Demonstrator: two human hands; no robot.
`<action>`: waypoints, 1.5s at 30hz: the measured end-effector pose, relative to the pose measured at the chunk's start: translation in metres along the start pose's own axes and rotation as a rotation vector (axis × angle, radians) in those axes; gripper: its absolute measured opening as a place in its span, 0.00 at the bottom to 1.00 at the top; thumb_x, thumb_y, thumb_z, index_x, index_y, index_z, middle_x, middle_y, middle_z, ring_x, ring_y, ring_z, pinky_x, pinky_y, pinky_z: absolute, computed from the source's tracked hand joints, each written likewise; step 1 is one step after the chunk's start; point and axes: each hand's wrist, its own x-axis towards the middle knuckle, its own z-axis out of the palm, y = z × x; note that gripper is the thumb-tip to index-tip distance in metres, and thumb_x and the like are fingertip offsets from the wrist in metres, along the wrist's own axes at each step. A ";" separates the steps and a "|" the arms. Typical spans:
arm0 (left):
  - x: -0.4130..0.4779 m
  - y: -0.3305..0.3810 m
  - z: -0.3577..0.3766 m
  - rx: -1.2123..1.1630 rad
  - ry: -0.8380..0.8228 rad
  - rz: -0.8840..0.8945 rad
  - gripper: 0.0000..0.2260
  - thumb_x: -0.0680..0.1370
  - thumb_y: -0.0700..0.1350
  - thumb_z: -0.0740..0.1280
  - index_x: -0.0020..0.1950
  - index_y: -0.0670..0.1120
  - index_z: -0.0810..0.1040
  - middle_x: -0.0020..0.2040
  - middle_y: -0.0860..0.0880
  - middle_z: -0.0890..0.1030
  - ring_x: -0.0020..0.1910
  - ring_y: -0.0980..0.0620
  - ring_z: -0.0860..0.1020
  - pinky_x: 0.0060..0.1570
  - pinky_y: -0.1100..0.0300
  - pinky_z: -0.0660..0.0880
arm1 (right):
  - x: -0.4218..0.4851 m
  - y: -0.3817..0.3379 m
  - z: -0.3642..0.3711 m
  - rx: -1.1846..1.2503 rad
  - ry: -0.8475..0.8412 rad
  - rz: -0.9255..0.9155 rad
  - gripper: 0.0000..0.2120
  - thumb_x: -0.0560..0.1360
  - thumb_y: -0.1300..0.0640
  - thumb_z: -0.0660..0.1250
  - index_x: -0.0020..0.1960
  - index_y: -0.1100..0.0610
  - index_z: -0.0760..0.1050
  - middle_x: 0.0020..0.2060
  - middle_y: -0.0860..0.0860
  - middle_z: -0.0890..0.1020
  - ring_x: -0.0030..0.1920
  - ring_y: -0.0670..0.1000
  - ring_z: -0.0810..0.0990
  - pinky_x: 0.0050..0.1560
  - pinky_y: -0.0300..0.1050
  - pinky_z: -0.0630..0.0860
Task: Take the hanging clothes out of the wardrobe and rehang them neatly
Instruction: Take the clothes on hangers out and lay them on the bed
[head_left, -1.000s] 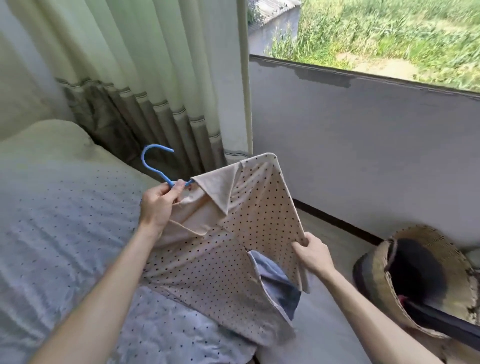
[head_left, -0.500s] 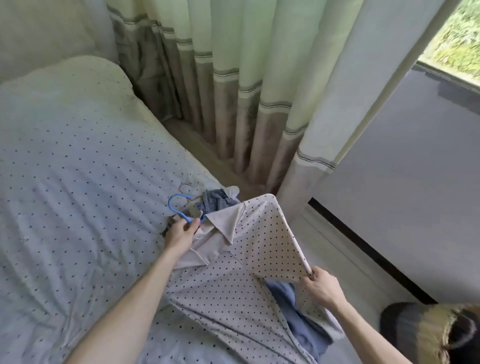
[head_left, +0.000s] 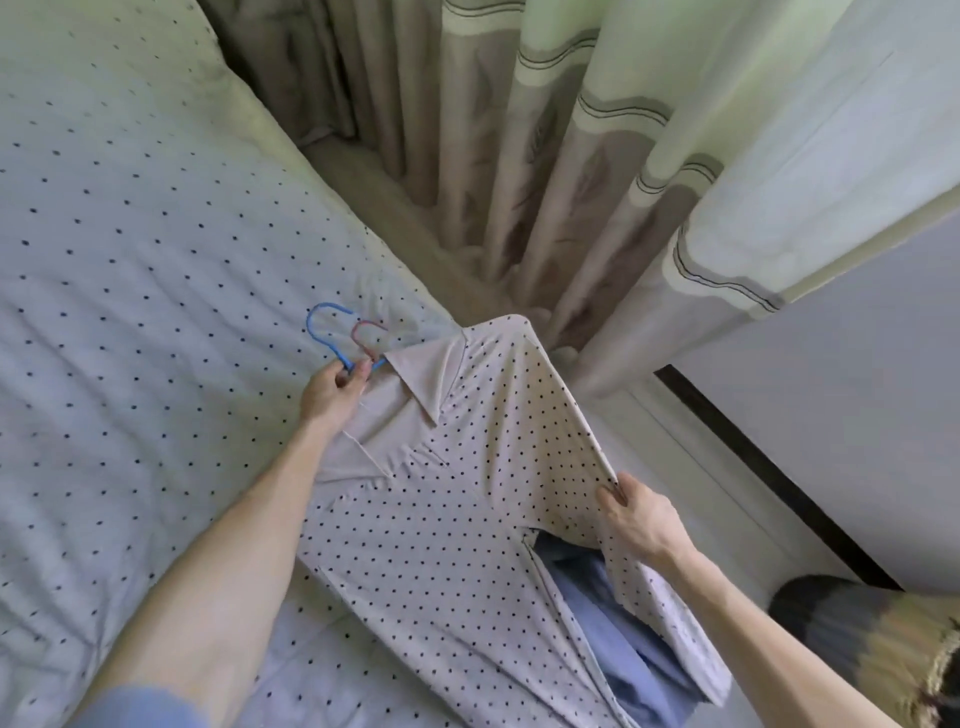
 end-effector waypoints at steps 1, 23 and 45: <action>0.011 -0.007 0.001 0.007 -0.009 -0.012 0.17 0.78 0.63 0.64 0.47 0.49 0.78 0.46 0.39 0.82 0.52 0.39 0.82 0.44 0.55 0.69 | 0.007 -0.006 0.004 -0.008 -0.008 -0.007 0.13 0.81 0.48 0.57 0.46 0.56 0.71 0.41 0.55 0.80 0.40 0.57 0.79 0.42 0.50 0.77; 0.102 -0.049 0.079 0.639 0.136 0.010 0.30 0.77 0.71 0.55 0.55 0.48 0.82 0.51 0.38 0.83 0.51 0.36 0.81 0.47 0.47 0.79 | 0.019 0.058 0.121 -0.469 0.209 -0.120 0.37 0.74 0.50 0.58 0.81 0.55 0.52 0.78 0.53 0.60 0.78 0.56 0.58 0.76 0.64 0.54; -0.315 0.017 0.163 0.890 -0.626 0.579 0.24 0.82 0.52 0.59 0.78 0.49 0.63 0.76 0.49 0.66 0.74 0.49 0.66 0.72 0.51 0.64 | -0.227 0.167 0.019 0.002 0.119 0.010 0.20 0.75 0.48 0.54 0.62 0.48 0.77 0.61 0.49 0.81 0.61 0.54 0.77 0.58 0.49 0.75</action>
